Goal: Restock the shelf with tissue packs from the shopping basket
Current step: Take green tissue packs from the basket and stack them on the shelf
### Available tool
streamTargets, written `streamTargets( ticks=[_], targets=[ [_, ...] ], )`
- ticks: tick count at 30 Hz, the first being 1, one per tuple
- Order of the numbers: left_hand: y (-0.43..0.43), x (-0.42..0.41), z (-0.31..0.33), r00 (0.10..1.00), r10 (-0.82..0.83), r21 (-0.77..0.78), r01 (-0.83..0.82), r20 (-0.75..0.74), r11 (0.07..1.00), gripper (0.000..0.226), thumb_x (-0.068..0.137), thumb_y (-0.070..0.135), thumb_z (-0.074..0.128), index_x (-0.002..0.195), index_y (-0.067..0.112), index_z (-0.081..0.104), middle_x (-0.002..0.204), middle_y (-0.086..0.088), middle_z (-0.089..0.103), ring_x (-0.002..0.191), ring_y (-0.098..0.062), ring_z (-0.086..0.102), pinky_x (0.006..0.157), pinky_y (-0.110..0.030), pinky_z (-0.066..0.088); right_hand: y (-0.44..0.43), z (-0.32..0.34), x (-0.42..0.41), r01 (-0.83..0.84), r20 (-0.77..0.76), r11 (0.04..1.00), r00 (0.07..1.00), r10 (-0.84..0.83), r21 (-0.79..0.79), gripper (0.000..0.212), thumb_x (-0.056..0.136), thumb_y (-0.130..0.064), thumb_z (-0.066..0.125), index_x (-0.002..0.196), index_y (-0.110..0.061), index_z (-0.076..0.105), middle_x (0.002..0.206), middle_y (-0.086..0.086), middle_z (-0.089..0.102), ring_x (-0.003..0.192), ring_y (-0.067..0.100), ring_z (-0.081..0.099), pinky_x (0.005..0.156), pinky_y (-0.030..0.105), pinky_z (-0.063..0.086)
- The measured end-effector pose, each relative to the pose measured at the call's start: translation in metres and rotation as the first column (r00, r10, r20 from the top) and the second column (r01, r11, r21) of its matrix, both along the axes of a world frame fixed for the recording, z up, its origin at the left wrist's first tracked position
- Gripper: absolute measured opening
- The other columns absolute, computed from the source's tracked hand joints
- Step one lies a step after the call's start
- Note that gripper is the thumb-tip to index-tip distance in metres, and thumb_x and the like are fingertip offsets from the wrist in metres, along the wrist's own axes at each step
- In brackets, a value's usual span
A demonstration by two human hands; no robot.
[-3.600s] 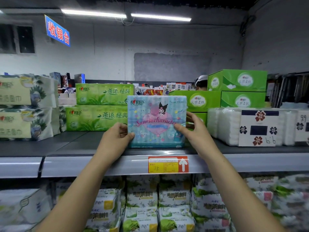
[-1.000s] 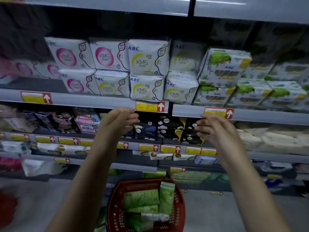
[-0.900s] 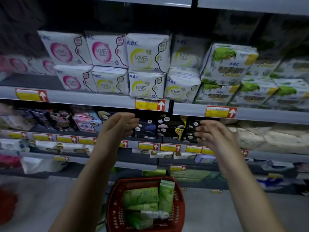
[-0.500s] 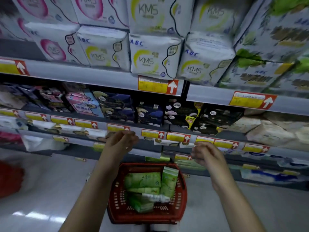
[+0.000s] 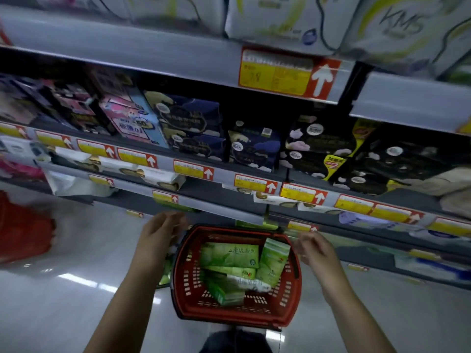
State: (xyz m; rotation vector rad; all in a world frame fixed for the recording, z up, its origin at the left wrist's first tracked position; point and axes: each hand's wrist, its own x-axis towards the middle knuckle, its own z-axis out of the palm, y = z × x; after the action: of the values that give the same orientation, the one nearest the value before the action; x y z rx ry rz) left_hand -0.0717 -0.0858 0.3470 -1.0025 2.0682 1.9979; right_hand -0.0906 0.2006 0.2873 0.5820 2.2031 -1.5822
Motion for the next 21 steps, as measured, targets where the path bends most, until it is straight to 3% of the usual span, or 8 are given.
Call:
streamTargets(
  ticks=[3,8,14,21],
  targets=[
    [0.006,0.001,-0.040,0.999,-0.014,0.015,0.013,0.049,1.000,0.018,0.096,0.015,0.048,0.095,0.006,0.064,0.091,-0.015,0.069,0.087,-0.029,0.064,0.071,-0.033,0.049,0.002,-0.036,0.003,0.004,0.054,1.000,0.999,-0.006,0.019,0.017,0.097,-0.017,0.048,0.091,-0.022,0.063,0.097,0.003,0.066,0.091,0.019,0.063,0.090,0.042,0.047],
    [0.029,0.001,-0.094,0.995,-0.018,0.060,0.012,0.098,0.998,0.016,0.096,0.018,0.052,0.100,0.007,0.063,0.092,-0.017,0.069,0.091,-0.039,0.065,0.090,-0.056,0.047,0.002,-0.090,0.001,0.068,0.151,0.998,0.986,-0.065,-0.017,0.016,0.098,-0.015,0.049,0.090,-0.020,0.062,0.095,0.007,0.066,0.087,0.019,0.064,0.089,0.040,0.048],
    [0.051,0.010,-0.150,0.992,-0.052,0.083,0.043,0.113,0.996,0.016,0.098,0.018,0.047,0.093,0.013,0.062,0.094,-0.009,0.070,0.090,-0.022,0.065,0.087,-0.042,0.048,0.007,-0.143,0.004,0.038,0.148,0.999,0.988,-0.040,0.015,0.016,0.097,-0.014,0.049,0.088,-0.021,0.060,0.092,-0.001,0.064,0.086,0.015,0.063,0.091,0.039,0.047],
    [0.064,0.016,-0.226,0.979,-0.089,0.094,0.072,0.185,0.993,0.018,0.098,0.014,0.046,0.088,0.017,0.061,0.090,-0.006,0.067,0.086,-0.020,0.064,0.075,-0.033,0.046,0.019,-0.212,0.006,-0.018,0.174,0.995,0.985,0.000,0.101,0.015,0.096,-0.019,0.050,0.087,-0.028,0.057,0.093,0.001,0.062,0.097,0.024,0.060,0.093,0.044,0.047]
  ],
)
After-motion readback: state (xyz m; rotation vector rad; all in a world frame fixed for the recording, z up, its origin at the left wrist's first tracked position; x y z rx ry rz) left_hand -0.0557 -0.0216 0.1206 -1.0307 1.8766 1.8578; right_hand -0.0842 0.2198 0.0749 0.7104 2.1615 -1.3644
